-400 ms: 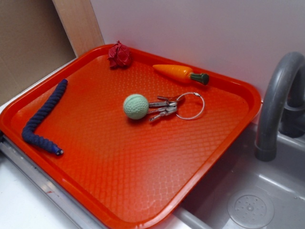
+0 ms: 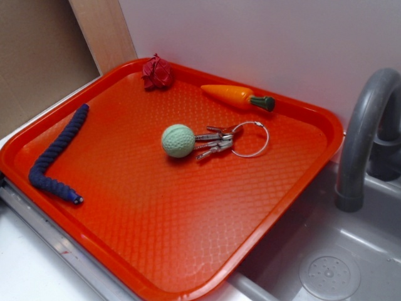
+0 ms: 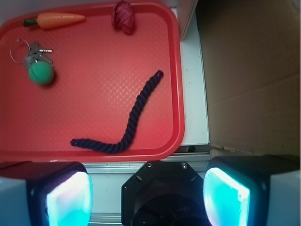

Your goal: Grab the green ball.

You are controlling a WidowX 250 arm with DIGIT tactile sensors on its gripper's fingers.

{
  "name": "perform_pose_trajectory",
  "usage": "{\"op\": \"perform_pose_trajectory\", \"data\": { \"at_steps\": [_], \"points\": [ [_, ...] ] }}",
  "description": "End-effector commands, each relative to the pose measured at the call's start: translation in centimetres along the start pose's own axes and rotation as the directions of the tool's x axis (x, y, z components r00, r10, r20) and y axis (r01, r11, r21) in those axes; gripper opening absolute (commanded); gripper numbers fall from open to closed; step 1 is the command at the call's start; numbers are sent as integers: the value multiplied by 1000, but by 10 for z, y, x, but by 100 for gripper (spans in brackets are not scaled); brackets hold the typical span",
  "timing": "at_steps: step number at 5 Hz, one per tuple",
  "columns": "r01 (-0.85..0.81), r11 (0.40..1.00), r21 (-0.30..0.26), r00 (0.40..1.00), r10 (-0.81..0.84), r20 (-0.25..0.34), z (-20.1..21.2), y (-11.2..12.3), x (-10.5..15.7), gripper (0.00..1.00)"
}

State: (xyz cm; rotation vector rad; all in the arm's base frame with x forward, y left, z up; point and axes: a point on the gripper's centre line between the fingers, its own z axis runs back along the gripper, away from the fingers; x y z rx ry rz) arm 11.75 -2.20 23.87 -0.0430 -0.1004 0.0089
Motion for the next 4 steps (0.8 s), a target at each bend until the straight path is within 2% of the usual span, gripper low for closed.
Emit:
{"op": "perform_pose_trajectory", "data": {
  "at_steps": [1, 2, 3, 4],
  "points": [
    [63, 998, -30, 998, -63, 8, -12, -51, 35, 100],
    [123, 990, -65, 992, -121, 32, -3, -94, 28, 100],
    [135, 984, -112, 991, -134, 17, -14, -136, 37, 100],
    [97, 987, -129, 994, -103, -39, -48, -168, 62, 100]
  ]
}}
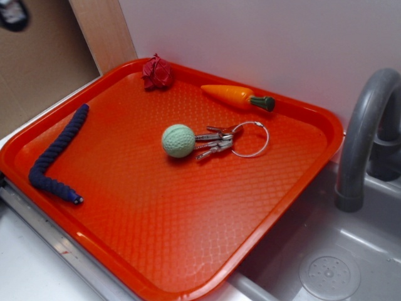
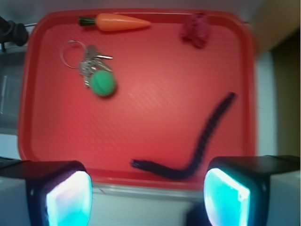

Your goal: Grab the green ball.

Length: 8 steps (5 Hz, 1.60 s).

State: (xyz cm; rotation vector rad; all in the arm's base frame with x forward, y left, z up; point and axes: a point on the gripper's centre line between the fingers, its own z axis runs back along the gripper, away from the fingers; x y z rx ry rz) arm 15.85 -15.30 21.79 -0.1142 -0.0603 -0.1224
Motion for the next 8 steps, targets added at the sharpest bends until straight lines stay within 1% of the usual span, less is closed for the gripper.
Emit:
{"op": "perform_pose_trajectory", "data": {
  "at_steps": [1, 2, 3, 4, 5, 6, 7, 8],
  "points": [
    [-22, 999, -42, 1000, 22, -4, -39, -47, 46, 100],
    [-5, 999, -46, 1000, 5, -12, -61, -58, 55, 100],
    [-8, 1000, -14, 1000, 8, -23, -87, -69, 66, 100],
    [-15, 1000, 17, 998, 16, -57, -114, -76, 74, 100],
    [-31, 998, 54, 993, 36, -108, -139, -73, 77, 100],
    [-41, 994, 105, 988, 56, -145, -150, -67, 76, 100],
    [-78, 991, 111, 978, 98, -184, -163, -45, 69, 100],
    [-89, 988, 129, 972, 114, -204, -165, -41, 68, 95]
  ]
}}
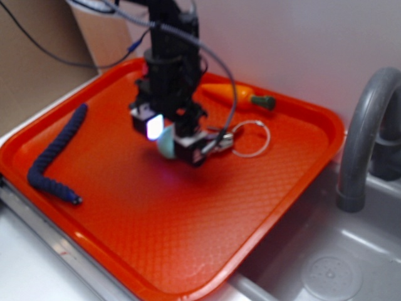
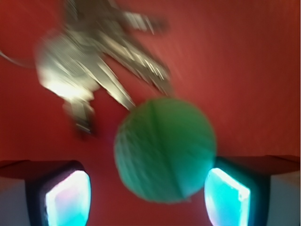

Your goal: Grab the green ball.

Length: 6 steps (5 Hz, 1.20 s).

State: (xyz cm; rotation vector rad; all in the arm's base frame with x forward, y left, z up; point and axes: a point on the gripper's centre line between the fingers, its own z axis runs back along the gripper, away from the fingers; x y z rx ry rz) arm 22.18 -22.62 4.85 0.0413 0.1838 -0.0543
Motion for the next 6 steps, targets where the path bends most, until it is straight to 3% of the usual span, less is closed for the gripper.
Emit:
{"op": "perform_pose_trajectory", "data": {
  "at_steps": [1, 2, 4, 5, 6],
  "points": [
    [-44, 999, -8, 999, 44, -6, 6, 6, 8, 99],
    [-43, 999, 6, 999, 43, -16, 4, 4, 11, 0],
    [-28, 1000, 6, 1000, 28, 7, 16, 1, 8, 0],
    [15, 1000, -16, 989, -12, 151, 62, 4, -17, 0],
    [88, 993, -83, 973, -68, 222, 104, 34, -56, 0]
  ]
}}
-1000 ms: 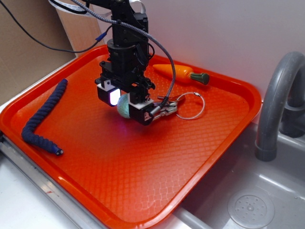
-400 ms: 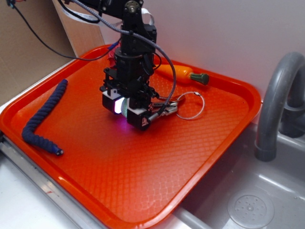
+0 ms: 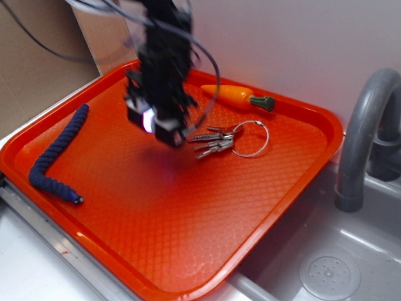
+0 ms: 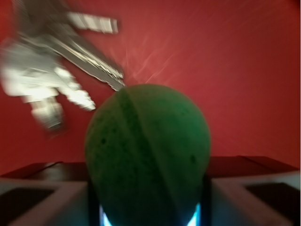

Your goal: Grab the green ball.

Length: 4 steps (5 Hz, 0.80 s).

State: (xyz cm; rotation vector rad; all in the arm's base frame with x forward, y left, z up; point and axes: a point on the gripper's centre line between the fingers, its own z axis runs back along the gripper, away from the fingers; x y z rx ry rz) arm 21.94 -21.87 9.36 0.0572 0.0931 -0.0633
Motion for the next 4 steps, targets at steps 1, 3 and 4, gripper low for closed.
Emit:
{"op": "perform_pose_trajectory", "data": {
  "at_steps": [1, 3, 4],
  "points": [
    [136, 983, -122, 979, -115, 169, 98, 53, -71, 0],
    [54, 998, -34, 975, -46, 216, 132, 61, -102, 0],
    [51, 998, -38, 978, -42, 205, 130, 66, -104, 0]
  ]
}}
